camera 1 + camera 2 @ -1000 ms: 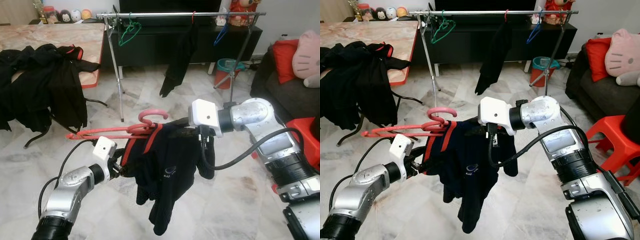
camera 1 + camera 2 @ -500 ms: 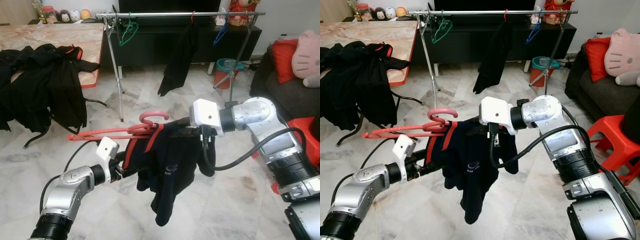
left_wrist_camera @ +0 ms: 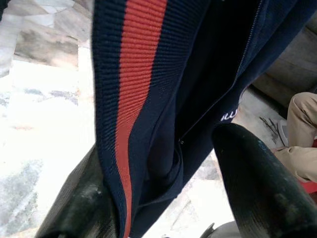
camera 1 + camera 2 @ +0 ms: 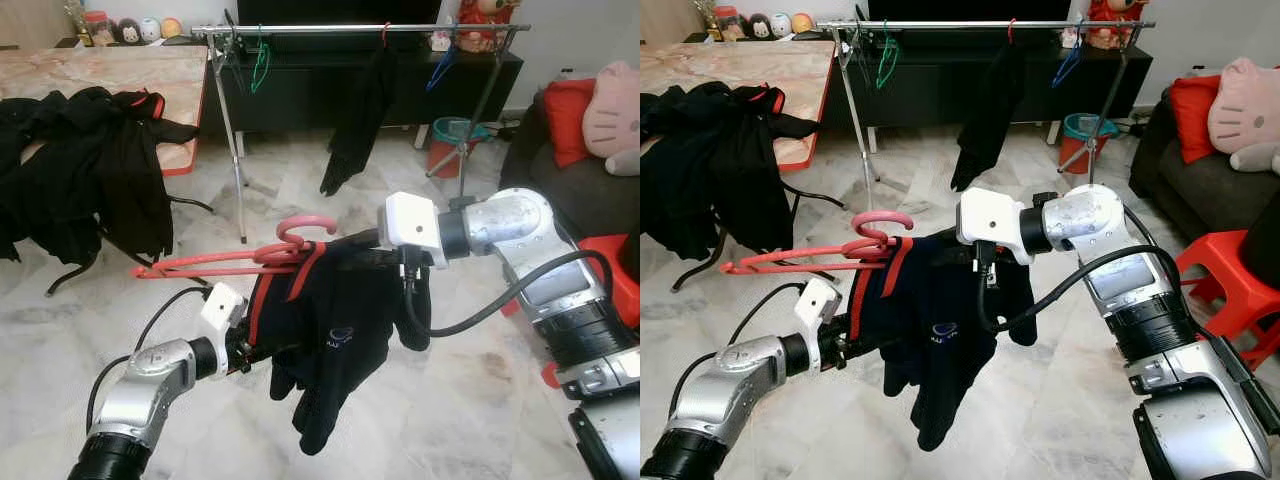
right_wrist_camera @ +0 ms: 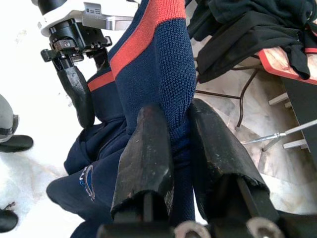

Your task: Hang hanger

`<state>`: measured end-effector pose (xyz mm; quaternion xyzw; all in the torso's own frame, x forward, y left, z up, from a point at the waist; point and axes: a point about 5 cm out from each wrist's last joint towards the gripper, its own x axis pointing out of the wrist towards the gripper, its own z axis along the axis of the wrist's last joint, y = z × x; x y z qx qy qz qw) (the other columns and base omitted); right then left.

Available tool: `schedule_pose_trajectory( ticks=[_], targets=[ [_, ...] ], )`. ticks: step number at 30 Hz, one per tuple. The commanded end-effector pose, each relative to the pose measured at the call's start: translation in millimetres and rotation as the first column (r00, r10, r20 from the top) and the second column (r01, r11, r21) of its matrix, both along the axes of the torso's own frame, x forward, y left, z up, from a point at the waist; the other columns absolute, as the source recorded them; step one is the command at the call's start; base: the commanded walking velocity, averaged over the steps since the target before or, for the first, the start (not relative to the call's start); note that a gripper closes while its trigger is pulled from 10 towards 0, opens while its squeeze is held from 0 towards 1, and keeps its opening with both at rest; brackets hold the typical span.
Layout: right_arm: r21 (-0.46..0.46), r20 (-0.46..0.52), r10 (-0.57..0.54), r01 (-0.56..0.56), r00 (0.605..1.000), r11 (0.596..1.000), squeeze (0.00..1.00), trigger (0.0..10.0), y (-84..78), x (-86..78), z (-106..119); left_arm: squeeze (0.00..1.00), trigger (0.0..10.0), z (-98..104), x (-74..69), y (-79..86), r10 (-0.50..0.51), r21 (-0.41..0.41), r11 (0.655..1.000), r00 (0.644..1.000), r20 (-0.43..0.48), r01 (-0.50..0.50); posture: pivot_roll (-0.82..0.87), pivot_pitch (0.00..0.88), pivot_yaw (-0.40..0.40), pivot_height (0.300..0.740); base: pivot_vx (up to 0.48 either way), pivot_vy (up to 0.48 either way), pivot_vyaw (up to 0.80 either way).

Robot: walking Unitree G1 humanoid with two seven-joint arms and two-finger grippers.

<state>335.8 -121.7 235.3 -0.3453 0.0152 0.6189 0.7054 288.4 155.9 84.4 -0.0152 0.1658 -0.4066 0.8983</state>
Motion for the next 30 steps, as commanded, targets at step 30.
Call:
schedule_pose_trajectory(
  ticks=[30],
  targets=[
    [0.041, 0.045, -0.031, 0.029, 0.998, 0.999, 0.00, 10.0, 2.1, 3.1, 9.5, 0.00, 0.0, -0.6, -4.8, 6.3, 0.023, -0.007, 1.000, 1.000, -0.007, -0.023, -0.14, 0.000, -0.069, 0.732, 0.000, 0.000, 0.00]
  ],
)
